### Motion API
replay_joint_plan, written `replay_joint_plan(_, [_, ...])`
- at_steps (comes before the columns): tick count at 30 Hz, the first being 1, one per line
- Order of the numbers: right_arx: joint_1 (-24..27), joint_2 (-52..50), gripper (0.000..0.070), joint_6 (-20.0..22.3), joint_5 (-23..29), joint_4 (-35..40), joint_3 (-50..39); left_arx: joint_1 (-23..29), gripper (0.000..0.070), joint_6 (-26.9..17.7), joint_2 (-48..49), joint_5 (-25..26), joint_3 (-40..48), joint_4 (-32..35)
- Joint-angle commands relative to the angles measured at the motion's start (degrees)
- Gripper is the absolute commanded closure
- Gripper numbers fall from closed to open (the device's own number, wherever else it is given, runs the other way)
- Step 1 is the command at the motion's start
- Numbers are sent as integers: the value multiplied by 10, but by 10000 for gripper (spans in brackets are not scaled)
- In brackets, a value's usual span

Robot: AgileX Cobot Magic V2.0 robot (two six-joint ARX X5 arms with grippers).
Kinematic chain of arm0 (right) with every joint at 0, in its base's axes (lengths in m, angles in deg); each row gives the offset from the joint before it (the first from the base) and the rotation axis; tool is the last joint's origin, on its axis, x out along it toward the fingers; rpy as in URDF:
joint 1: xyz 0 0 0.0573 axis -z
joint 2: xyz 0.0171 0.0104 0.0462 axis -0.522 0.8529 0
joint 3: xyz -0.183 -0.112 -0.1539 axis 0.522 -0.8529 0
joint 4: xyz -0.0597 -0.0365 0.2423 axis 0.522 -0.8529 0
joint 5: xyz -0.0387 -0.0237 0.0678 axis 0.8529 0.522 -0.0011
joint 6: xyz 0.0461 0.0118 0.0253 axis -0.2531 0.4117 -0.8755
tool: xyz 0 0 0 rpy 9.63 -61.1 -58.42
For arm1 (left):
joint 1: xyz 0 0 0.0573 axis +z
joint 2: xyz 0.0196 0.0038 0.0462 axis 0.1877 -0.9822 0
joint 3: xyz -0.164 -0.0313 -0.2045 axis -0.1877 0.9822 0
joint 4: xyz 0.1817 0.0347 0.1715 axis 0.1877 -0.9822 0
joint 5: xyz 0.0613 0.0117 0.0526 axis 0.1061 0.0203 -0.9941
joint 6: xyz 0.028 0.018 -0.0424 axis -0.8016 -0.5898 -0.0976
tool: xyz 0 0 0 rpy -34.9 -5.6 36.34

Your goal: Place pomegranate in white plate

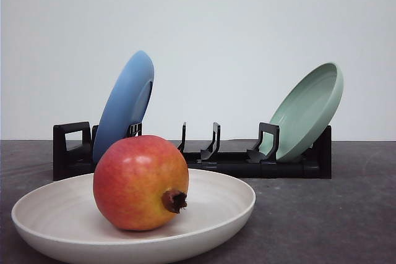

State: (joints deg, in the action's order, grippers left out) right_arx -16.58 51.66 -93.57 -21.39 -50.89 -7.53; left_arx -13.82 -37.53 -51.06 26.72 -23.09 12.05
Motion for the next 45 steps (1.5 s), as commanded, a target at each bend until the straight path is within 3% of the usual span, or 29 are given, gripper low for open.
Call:
replay_joint_plan(1, [-6, 3, 697, 3, 0, 6, 3, 0, 700, 0, 1, -2, 7, 1])
replay_joint_plan(13, [-2, 3, 697, 3, 2, 7, 3, 0, 700, 0, 1, -2, 7, 1])
replay_joint_plan(18, [77, 3, 697, 7, -18, 13, -2, 0, 700, 0, 1, -2, 7, 1])
replay_joint_plan(19, [104, 3, 697, 33, -14, 22, -9, 0, 700, 0, 1, -2, 7, 1])
replay_joint_plan(22, [190, -9, 697, 107, 13, 88, -50, 0, 700, 0, 1, -2, 7, 1])
replay_joint_plan(25, [279, -29, 697, 162, 15, 206, -128, 0, 700, 0, 1, -2, 7, 1])
replay_joint_plan(32, [416, -52, 697, 170, 16, 505, -339, 0, 700, 0, 1, -2, 7, 1])
replay_joint_plan(35, [438, -67, 697, 170, 16, 543, -397, 0, 700, 0, 1, -2, 7, 1])
replay_joint_plan(43, [471, -126, 697, 163, 16, 541, -483, 0, 700, 0, 1, -2, 7, 1])
replay_joint_plan(45, [475, -140, 697, 164, 16, 511, -485, 0, 700, 0, 1, -2, 7, 1])
